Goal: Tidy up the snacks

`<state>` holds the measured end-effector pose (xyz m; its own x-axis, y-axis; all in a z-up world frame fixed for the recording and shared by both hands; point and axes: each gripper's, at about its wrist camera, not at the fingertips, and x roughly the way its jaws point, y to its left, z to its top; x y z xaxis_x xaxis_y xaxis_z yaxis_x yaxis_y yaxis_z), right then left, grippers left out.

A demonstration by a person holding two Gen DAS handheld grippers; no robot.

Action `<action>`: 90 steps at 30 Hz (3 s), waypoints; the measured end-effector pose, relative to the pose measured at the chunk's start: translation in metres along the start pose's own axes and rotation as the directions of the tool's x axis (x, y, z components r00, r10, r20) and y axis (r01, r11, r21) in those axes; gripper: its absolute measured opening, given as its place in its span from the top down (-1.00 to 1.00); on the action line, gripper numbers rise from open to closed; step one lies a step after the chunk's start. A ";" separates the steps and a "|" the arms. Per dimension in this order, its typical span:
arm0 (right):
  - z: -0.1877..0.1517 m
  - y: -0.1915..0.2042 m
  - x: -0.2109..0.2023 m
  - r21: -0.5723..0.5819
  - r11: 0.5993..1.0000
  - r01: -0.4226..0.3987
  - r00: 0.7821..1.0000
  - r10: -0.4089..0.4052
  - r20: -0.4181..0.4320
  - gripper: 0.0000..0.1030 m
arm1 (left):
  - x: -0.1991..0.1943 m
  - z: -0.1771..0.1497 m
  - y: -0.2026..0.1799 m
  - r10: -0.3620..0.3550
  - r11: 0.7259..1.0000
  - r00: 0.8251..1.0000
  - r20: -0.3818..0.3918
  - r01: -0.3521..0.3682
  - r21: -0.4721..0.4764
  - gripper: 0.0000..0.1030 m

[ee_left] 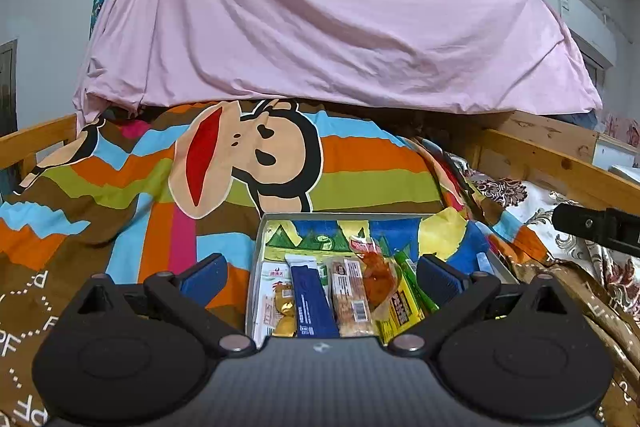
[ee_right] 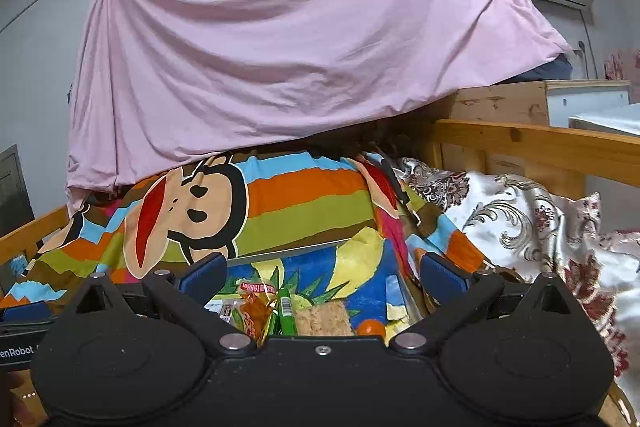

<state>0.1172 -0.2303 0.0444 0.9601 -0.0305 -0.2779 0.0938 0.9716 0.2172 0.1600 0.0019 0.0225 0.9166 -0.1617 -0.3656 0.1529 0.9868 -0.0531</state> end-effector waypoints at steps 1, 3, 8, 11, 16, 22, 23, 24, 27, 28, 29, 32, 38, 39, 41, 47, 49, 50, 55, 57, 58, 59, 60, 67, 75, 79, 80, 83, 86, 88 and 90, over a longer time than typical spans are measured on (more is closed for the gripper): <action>-0.001 -0.001 -0.004 -0.001 1.000 0.001 1.000 -0.001 0.000 -0.99 | -0.003 -0.001 0.000 0.000 1.000 1.000 0.000 0.000 0.001 -0.99; -0.003 -0.001 -0.011 -0.005 1.000 0.005 1.000 -0.005 -0.002 -0.99 | -0.008 -0.002 0.000 0.001 1.000 1.000 0.000 -0.001 -0.001 -0.99; -0.007 -0.004 -0.026 0.003 1.000 0.009 1.000 -0.009 -0.006 -0.99 | -0.019 -0.009 0.000 0.012 1.000 1.000 -0.018 -0.012 0.005 -0.99; -0.009 -0.004 -0.034 -0.003 1.000 0.010 1.000 -0.010 -0.010 -0.99 | -0.024 -0.011 -0.001 0.011 1.000 1.000 -0.022 -0.011 0.003 -0.99; -0.015 -0.004 -0.046 -0.020 1.000 0.009 1.000 -0.009 -0.025 -0.99 | -0.033 -0.015 -0.001 0.016 1.000 0.999 -0.029 -0.016 0.004 -0.99; -0.021 -0.003 -0.058 -0.033 0.999 0.014 0.999 -0.015 -0.042 -0.99 | -0.045 -0.020 -0.002 0.024 1.000 0.999 -0.033 -0.024 0.007 -0.99; -0.021 -0.003 -0.060 -0.037 0.999 0.014 0.999 -0.016 -0.043 -0.99 | -0.046 -0.020 -0.002 0.025 1.000 0.999 -0.033 -0.025 0.006 -0.99; -0.022 -0.002 -0.062 -0.038 0.999 0.014 0.999 -0.016 -0.043 -0.99 | -0.048 -0.020 -0.002 0.027 1.000 0.999 -0.033 -0.026 0.005 -0.99; -0.024 0.000 -0.067 -0.038 0.999 0.005 0.999 -0.007 -0.050 -0.99 | -0.055 -0.021 -0.002 0.028 1.000 0.999 -0.035 -0.028 0.005 -0.99; -0.024 0.000 -0.069 -0.042 0.999 0.003 0.999 -0.005 -0.050 -0.99 | -0.057 -0.022 -0.002 0.029 1.000 0.999 -0.035 -0.029 0.008 -0.99; -0.025 0.001 -0.071 -0.048 0.999 0.002 0.999 -0.004 -0.048 -0.99 | -0.059 -0.022 -0.003 0.032 0.999 0.999 -0.035 -0.032 0.010 -0.99; -0.026 0.003 -0.076 -0.059 0.998 -0.002 0.999 -0.001 -0.042 -0.99 | -0.064 -0.023 -0.005 0.031 0.999 0.999 -0.032 -0.031 0.017 -0.99; -0.026 0.009 -0.083 -0.067 0.998 -0.014 0.999 0.012 -0.036 -0.99 | -0.070 -0.025 -0.009 0.035 0.999 0.999 -0.036 -0.034 0.033 -0.99; -0.026 0.011 -0.084 -0.070 0.997 -0.016 0.999 0.014 -0.037 -0.99 | -0.071 -0.025 -0.010 0.037 0.999 0.999 -0.036 -0.035 0.033 -0.99; -0.027 0.013 -0.085 -0.074 0.997 -0.019 0.999 0.016 -0.042 -0.99 | -0.073 -0.026 -0.010 0.039 0.999 0.998 -0.039 -0.038 0.032 -0.99; -0.029 0.021 -0.088 -0.102 0.994 -0.028 0.997 0.021 -0.069 -0.99 | -0.076 -0.026 -0.008 0.058 0.998 0.997 -0.050 -0.057 0.017 -0.99; -0.031 0.024 -0.088 -0.118 0.993 -0.026 0.997 0.018 -0.073 -0.99 | -0.076 -0.027 -0.006 0.064 0.998 0.996 -0.058 -0.064 0.012 -0.99; -0.032 0.025 -0.087 -0.125 0.992 -0.026 0.997 0.017 -0.076 -0.99 | -0.076 -0.027 -0.005 0.067 0.998 0.996 -0.063 -0.066 0.009 -0.99; -0.039 0.023 -0.081 -0.140 0.990 -0.016 0.994 0.001 -0.111 -0.99 | -0.070 -0.031 0.001 0.074 0.997 0.993 -0.093 -0.074 -0.003 -0.99; -0.041 0.022 -0.078 -0.139 0.990 -0.011 0.992 -0.006 -0.128 -0.99 | -0.067 -0.033 0.002 0.080 0.997 0.990 -0.113 -0.082 -0.004 -0.99; -0.042 0.022 -0.077 -0.139 0.990 -0.010 0.991 -0.009 -0.135 -0.99 | -0.066 -0.033 0.002 0.084 0.996 0.989 -0.120 -0.085 -0.004 -0.99; -0.043 0.021 -0.075 -0.140 0.990 -0.009 0.990 -0.011 -0.142 -0.99 | -0.065 -0.034 0.003 0.086 0.996 0.988 -0.127 -0.087 -0.003 -0.99; -0.044 0.021 -0.073 -0.143 0.990 -0.006 0.989 -0.015 -0.149 -0.99 | -0.064 -0.035 0.003 0.087 0.996 0.987 -0.134 -0.088 -0.001 -0.99; -0.051 0.020 -0.065 -0.161 0.987 0.003 0.981 -0.034 -0.191 -0.99 | -0.059 -0.039 0.001 0.096 0.995 0.982 -0.164 -0.093 0.023 -0.99; -0.057 0.017 -0.057 -0.167 0.986 0.013 0.971 -0.053 -0.235 -0.99 | -0.050 -0.043 -0.002 0.095 0.995 0.969 -0.228 -0.086 0.051 -0.99; -0.058 0.017 -0.054 -0.179 0.984 0.012 0.966 -0.057 -0.252 -0.99 | -0.048 -0.045 -0.003 0.097 0.994 0.964 -0.248 -0.083 0.069 -0.99; -0.059 0.018 -0.053 -0.182 0.983 0.010 0.965 -0.058 -0.257 -0.99 | -0.048 -0.046 -0.004 0.097 0.994 0.963 -0.250 -0.081 0.073 -0.99; -0.061 0.019 -0.051 -0.195 0.981 0.009 0.961 -0.063 -0.269 -0.99 | -0.048 -0.046 -0.005 0.095 0.994 0.962 -0.256 -0.077 0.080 -0.99; -0.062 0.021 -0.051 -0.202 0.979 0.007 0.962 -0.062 -0.267 -0.99 | -0.048 -0.046 -0.005 0.091 0.994 0.962 -0.257 -0.073 0.078 -0.99; -0.061 0.020 -0.052 -0.199 0.980 0.005 0.963 -0.058 -0.263 -0.99 | -0.048 -0.046 -0.005 0.091 0.994 0.962 -0.258 -0.073 0.078 -0.99; -0.061 0.020 -0.052 -0.196 0.980 0.009 0.963 -0.062 -0.264 -0.99 | -0.048 -0.046 -0.004 0.094 0.994 0.961 -0.261 -0.076 0.080 -0.99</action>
<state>0.0533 -0.1952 0.0060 0.8488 -0.0276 -0.5280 0.0490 0.9984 0.0266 0.0987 0.0055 -0.0022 0.7986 -0.0607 -0.5987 0.1121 0.9925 0.0488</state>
